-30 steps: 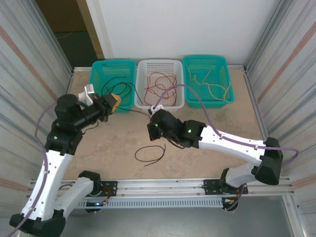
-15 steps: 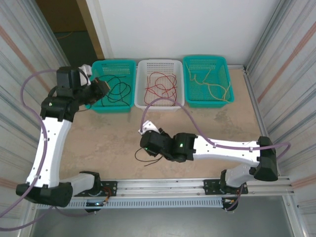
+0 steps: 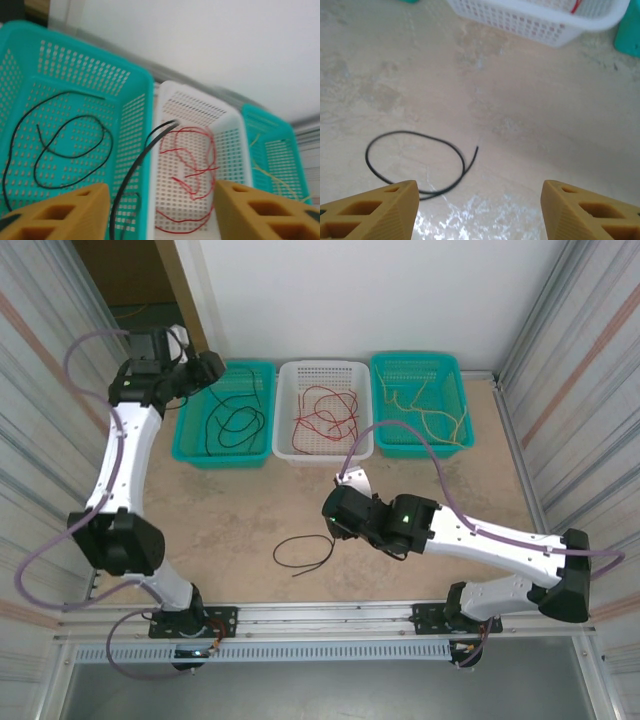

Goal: Untangle the cables

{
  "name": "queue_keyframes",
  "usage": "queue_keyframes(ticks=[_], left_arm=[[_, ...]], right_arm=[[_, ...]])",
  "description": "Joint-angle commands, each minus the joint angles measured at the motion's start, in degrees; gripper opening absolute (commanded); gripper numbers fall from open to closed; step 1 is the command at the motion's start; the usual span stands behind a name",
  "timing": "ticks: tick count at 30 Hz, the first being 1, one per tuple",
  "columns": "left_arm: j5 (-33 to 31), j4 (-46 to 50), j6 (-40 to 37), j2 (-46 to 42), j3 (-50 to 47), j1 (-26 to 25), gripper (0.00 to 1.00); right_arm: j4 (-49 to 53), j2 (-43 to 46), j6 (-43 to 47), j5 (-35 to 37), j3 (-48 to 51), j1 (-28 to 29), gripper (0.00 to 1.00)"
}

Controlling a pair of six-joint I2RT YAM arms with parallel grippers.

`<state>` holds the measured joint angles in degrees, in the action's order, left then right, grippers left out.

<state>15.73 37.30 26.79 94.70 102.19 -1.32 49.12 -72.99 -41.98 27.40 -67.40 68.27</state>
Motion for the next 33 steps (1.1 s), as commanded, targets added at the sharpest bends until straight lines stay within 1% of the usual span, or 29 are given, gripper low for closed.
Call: queue_keyframes(ticks=[1, 4, 7, 9, 11, 13, 16, 18, 21, 26, 28, 30, 32, 33], left_arm=[[-1.2, -1.7, -1.3, -3.0, -2.6, -0.1, 0.63], [-2.7, -2.2, -0.1, -8.4, -8.1, -1.0, 0.63], [-3.8, -0.7, 0.8, -15.6, -14.1, -2.3, 0.57], [-3.7, 0.2, 1.2, -21.3, -19.3, -3.3, 0.53], [-3.2, 1.8, 0.7, -27.1, -24.3, -4.6, 0.51], [-1.7, 3.6, 0.8, -32.8, -29.5, -6.2, 0.48], [0.8, 6.6, 2.1, -40.0, -37.3, -9.1, 0.42], [2.0, 8.4, 3.1, -43.8, -41.6, -11.3, 0.41], [3.2, 8.9, 5.4, -48.3, -46.3, -12.9, 0.39], [4.4, 8.7, 8.1, -50.9, -49.1, -13.0, 0.37], [4.6, 9.1, 8.3, -50.7, -48.7, -13.0, 0.36], [5.2, 9.6, 8.3, -50.4, -47.7, -13.0, 0.35], [5.9, 10.1, 7.9, -50.2, -46.8, -13.0, 0.35], [6.0, 10.4, 7.7, -50.2, -46.3, -13.0, 0.36]], right_arm=[[7.3, -3.6, -5.4, -5.3, -3.0, -2.8, 0.65], [8.6, -7.6, -7.9, -9.8, -2.1, -6.2, 0.64], [5.0, -11.9, -9.6, -14.9, -0.3, -10.1, 0.58], [2.5, -15.4, -9.7, -16.1, -1.0, -11.6, 0.57], [1.6, -19.8, -9.5, -19.2, -3.6, -13.2, 0.56], [1.8, -24.7, -9.1, -22.3, -6.7, -13.8, 0.55], [4.3, -31.9, -9.1, -27.1, -10.5, -13.5, 0.48], [4.4, -34.2, -9.8, -29.2, -10.5, -13.0, 0.46], [4.9, -36.0, -10.2, -30.7, -10.7, -13.0, 0.43], [4.5, -37.7, -10.6, -34.1, -10.3, -12.5, 0.39], [4.1, -38.5, -10.7, -35.3, -10.3, -12.3, 0.37], [4.1, -39.9, -10.9, -36.3, -10.3, -12.4, 0.34], [3.6, -40.6, -11.4, -36.7, -9.8, -12.7, 0.33], [3.5, -40.6, -11.8, -36.5, -9.8, -12.7, 0.31]])
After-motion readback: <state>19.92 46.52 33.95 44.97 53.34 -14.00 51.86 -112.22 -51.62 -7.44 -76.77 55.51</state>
